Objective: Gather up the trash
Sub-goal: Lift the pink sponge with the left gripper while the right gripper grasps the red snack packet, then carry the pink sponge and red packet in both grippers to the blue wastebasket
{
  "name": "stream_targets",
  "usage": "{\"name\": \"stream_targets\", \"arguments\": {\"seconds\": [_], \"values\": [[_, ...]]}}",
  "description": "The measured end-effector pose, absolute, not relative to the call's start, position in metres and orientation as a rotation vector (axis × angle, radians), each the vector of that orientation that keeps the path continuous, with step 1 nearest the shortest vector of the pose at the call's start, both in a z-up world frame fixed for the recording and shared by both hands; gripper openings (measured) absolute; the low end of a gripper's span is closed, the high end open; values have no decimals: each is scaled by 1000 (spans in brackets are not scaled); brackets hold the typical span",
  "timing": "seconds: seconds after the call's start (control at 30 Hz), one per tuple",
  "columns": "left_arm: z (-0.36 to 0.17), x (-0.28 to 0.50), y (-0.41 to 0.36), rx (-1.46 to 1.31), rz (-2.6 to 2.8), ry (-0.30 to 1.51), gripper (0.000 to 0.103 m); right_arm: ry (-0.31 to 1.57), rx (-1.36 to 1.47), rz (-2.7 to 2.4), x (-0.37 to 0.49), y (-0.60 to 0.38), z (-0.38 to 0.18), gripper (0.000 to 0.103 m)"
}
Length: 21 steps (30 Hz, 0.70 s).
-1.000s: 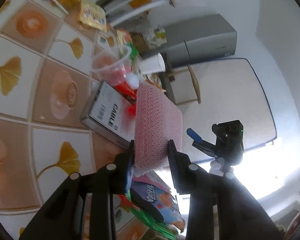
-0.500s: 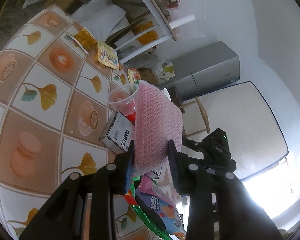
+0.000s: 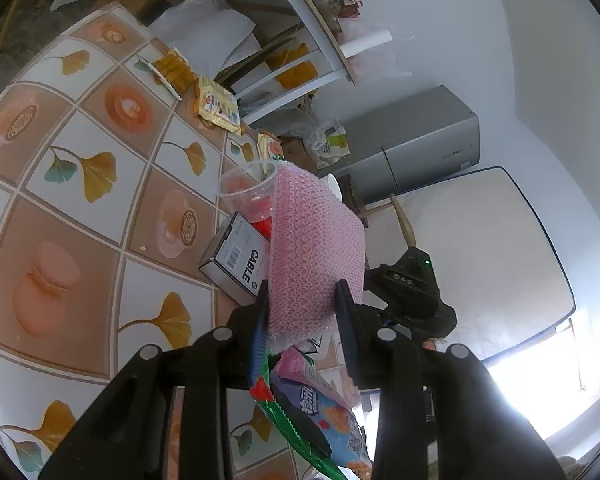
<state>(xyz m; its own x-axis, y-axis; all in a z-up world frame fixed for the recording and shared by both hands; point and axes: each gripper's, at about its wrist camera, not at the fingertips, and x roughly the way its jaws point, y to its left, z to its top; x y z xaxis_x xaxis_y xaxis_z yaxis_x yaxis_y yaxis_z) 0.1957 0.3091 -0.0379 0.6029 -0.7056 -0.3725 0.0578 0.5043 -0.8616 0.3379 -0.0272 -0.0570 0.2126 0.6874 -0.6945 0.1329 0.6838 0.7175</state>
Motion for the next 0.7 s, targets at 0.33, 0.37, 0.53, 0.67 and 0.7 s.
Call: {"name": "stream_targets", "arguments": {"seconds": [0.33,0.37,0.53,0.67,0.7], "values": [[-39,195,308,-942,-531,796,30,1293,796,455,329,-32,-53,17],[-39,195,308,-943,-530,792,30,1282,789,464,328,-31,-50,17],[-37,193,309,-950,-523,774,30,1237,761,511,322,-29,-32,16],[-33,191,311,-959,-523,753,30,1210,754,554,317,-29,-17,16],[-31,190,311,-961,-524,746,30,1203,752,568,314,-29,-13,16]]}}
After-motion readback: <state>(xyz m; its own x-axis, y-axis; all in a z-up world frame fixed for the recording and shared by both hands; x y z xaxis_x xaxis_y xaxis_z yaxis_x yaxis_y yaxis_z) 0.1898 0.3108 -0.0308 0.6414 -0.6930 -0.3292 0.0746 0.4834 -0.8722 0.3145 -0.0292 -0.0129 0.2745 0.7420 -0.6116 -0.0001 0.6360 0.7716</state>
